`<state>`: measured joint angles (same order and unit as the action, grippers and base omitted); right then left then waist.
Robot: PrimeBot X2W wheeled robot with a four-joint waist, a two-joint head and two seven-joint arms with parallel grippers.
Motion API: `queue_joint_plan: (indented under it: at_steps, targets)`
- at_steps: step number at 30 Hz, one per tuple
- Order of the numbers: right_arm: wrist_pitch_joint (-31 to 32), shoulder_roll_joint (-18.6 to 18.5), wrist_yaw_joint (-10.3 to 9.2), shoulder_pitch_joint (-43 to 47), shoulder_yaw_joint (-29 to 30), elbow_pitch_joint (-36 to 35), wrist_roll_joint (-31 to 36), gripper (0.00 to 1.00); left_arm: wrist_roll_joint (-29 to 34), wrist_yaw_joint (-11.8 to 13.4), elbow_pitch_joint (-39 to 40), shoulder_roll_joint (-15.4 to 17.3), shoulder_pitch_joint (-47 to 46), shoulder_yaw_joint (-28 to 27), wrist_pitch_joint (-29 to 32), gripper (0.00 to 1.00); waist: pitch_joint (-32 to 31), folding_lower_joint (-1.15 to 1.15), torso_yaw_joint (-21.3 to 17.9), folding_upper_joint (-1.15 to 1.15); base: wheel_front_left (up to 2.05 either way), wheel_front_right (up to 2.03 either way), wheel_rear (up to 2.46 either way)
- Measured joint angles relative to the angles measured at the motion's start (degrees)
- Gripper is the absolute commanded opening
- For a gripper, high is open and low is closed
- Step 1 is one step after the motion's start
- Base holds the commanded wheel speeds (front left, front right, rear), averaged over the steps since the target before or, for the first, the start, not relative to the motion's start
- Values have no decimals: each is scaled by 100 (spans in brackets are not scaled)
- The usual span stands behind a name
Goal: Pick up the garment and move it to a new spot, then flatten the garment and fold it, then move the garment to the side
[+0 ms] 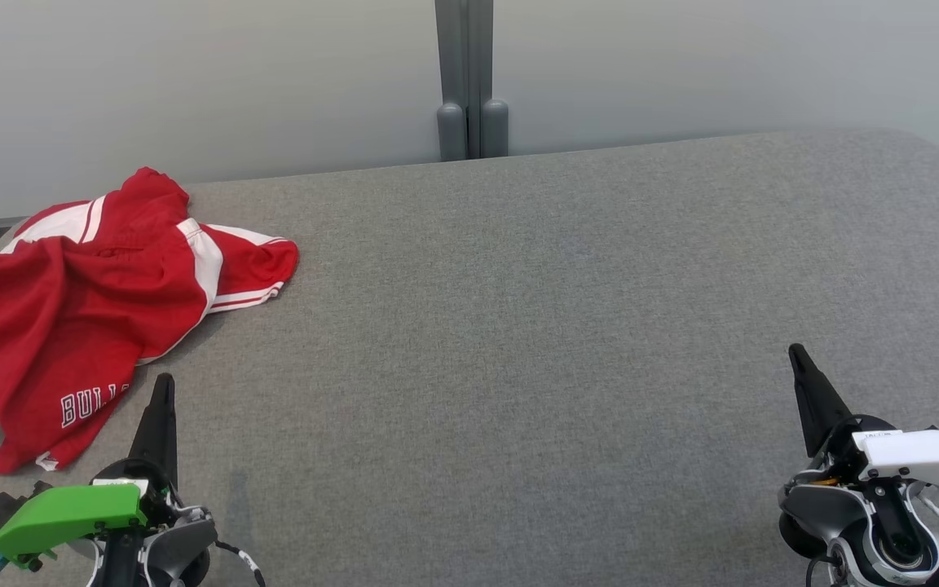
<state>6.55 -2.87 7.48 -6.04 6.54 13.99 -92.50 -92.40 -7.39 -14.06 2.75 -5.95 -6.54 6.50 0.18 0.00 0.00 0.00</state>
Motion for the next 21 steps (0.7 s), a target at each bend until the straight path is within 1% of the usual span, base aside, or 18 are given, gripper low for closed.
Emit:
queue_joint_plan:
  at_steps: [21]
  targets:
    - [0,0,0,0,0,0,0,0,0,0,0,0,0,0,0,0,0,0,0,0,0,0,0]
